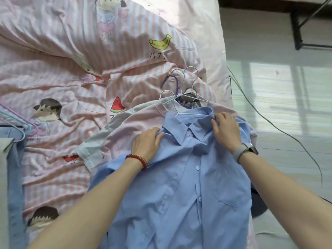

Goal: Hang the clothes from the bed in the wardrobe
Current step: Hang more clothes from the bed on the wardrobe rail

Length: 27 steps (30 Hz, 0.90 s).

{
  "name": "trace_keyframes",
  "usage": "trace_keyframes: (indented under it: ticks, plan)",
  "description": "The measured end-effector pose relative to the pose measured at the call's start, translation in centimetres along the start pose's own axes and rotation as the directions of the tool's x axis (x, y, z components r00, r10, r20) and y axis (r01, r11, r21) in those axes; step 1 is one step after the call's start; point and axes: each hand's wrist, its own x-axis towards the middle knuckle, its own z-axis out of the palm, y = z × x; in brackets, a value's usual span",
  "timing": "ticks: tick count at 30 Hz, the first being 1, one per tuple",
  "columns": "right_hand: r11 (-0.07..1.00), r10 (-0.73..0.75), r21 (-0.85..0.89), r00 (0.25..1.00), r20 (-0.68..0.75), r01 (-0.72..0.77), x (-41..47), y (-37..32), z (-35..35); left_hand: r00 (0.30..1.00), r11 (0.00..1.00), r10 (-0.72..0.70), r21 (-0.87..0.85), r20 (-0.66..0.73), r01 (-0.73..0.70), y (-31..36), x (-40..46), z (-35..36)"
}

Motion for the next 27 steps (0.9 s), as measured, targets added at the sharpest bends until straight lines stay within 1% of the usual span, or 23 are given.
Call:
trace_keyframes:
  ticks: [2, 5, 7, 9, 11, 13, 14, 16, 18, 19, 20, 23, 25, 27]
  plan:
    - [0.998, -0.052, 0.042, 0.998, -0.026, 0.053, -1.1, -0.8, -0.4, 0.996, 0.991, -0.006, -0.137, -0.083, -0.006, -0.1, -2.0, -0.6]
    - [0.981, -0.189, 0.025, 0.981, -0.05, 0.19, -2.8, -2.7, -1.2, 0.986, 0.976, -0.006, -0.216, -0.167, -0.031, -1.7, -6.0, -2.2]
    - [0.95, -0.304, 0.055, 0.952, -0.04, 0.306, -3.6, -4.8, -2.0, 0.976, 0.973, -0.011, -0.226, -0.219, -0.039, -3.6, -8.6, -4.0]
    - [0.901, -0.407, 0.162, 0.913, 0.001, 0.402, -4.6, -7.8, -2.6, 0.963, 0.974, -0.041, -0.228, -0.268, -0.022, -5.6, -11.4, -6.2]
    - [0.869, -0.449, 0.255, 0.892, 0.047, 0.424, -5.9, -11.3, -3.0, 0.934, 0.98, -0.092, -0.196, -0.347, 0.023, -7.5, -14.4, -8.4]
    - [0.837, -0.504, 0.278, 0.862, 0.058, 0.471, -7.7, -14.9, -3.0, 0.893, 0.985, -0.139, -0.156, -0.427, 0.078, -9.2, -17.8, -10.6]
    - [0.807, -0.552, 0.286, 0.832, 0.055, 0.517, -8.7, -16.9, -3.1, 0.869, 0.985, -0.16, -0.134, -0.469, 0.109, -10.1, -19.7, -11.6]
    - [0.733, -0.65, 0.306, 0.758, 0.051, 0.608, -11.0, -20.8, -3.3, 0.799, 0.972, -0.234, -0.111, -0.554, 0.208, -12.0, -23.9, -12.9]
    - [0.668, -0.727, 0.309, 0.682, 0.079, 0.677, -13.5, -24.9, -3.4, 0.719, 0.939, -0.334, -0.148, -0.61, 0.311, -14.2, -28.6, -13.8]
    - [0.637, -0.761, 0.317, 0.64, 0.11, 0.703, -14.9, -26.9, -3.5, 0.678, 0.925, -0.367, -0.173, -0.636, 0.338, -15.2, -31.1, -14.1]
    - [0.594, -0.8, 0.334, 0.582, 0.146, 0.732, -16.3, -29.0, -3.5, 0.639, 0.912, -0.397, -0.204, -0.66, 0.356, -16.2, -33.7, -14.3]
    - [0.42, -0.904, 0.361, 0.351, 0.243, 0.833, -21.3, -35.6, -3.7, 0.491, 0.864, -0.479, -0.293, -0.728, 0.409, -18.7, -42.6, -14.7]
    - [0.309, -0.944, 0.388, 0.231, 0.236, 0.868, -25.0, -39.8, -3.7, 0.365, 0.816, -0.536, -0.355, -0.762, 0.457, -20.2, -48.7, -14.7]
    - [0.223, -0.965, 0.425, 0.138, 0.222, 0.877, -29.3, -43.6, -3.5, 0.232, 0.754, -0.603, -0.45, -0.764, 0.478, -21.4, -54.7, -14.4]
